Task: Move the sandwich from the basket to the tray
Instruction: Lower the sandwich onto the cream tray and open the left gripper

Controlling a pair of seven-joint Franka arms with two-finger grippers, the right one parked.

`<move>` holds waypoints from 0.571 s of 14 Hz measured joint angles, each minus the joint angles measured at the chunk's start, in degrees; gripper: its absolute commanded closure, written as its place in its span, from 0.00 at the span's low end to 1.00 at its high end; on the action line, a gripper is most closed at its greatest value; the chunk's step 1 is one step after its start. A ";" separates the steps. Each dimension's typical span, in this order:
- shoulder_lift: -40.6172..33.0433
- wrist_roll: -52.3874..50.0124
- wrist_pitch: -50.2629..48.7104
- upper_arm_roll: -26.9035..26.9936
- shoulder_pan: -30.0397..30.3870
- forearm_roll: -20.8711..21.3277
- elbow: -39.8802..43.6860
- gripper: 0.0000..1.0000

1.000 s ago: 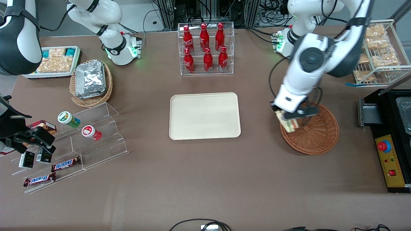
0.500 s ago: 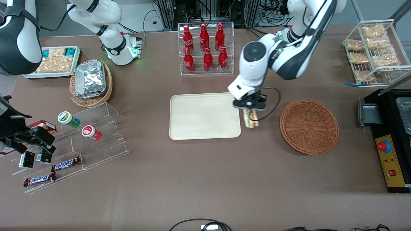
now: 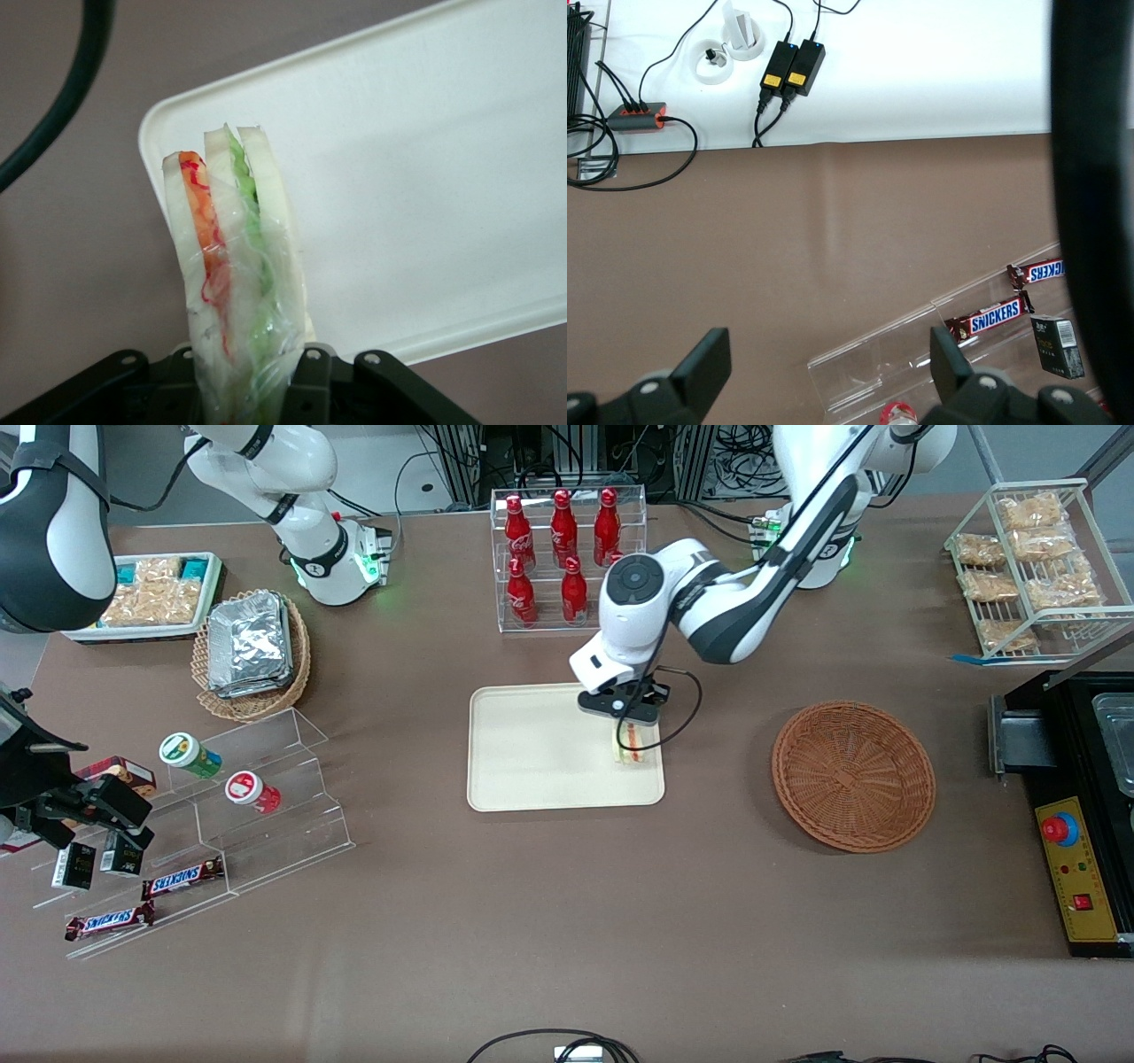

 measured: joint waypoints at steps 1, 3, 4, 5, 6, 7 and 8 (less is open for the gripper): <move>1.54 -1.23 1.04 0.00 -0.66 1.49 0.02 1.00; 4.91 -3.46 3.14 0.01 -1.41 4.64 0.07 1.00; 6.50 -4.18 3.71 0.02 -1.49 6.26 0.13 1.00; 7.94 -4.60 4.26 0.04 -1.49 7.47 0.22 1.00; 9.21 -4.80 4.92 0.08 -1.49 8.11 0.36 1.00; 10.25 -4.84 5.49 0.11 -1.49 8.27 0.50 1.00; 10.99 -4.95 5.73 0.13 -1.49 8.32 0.64 0.89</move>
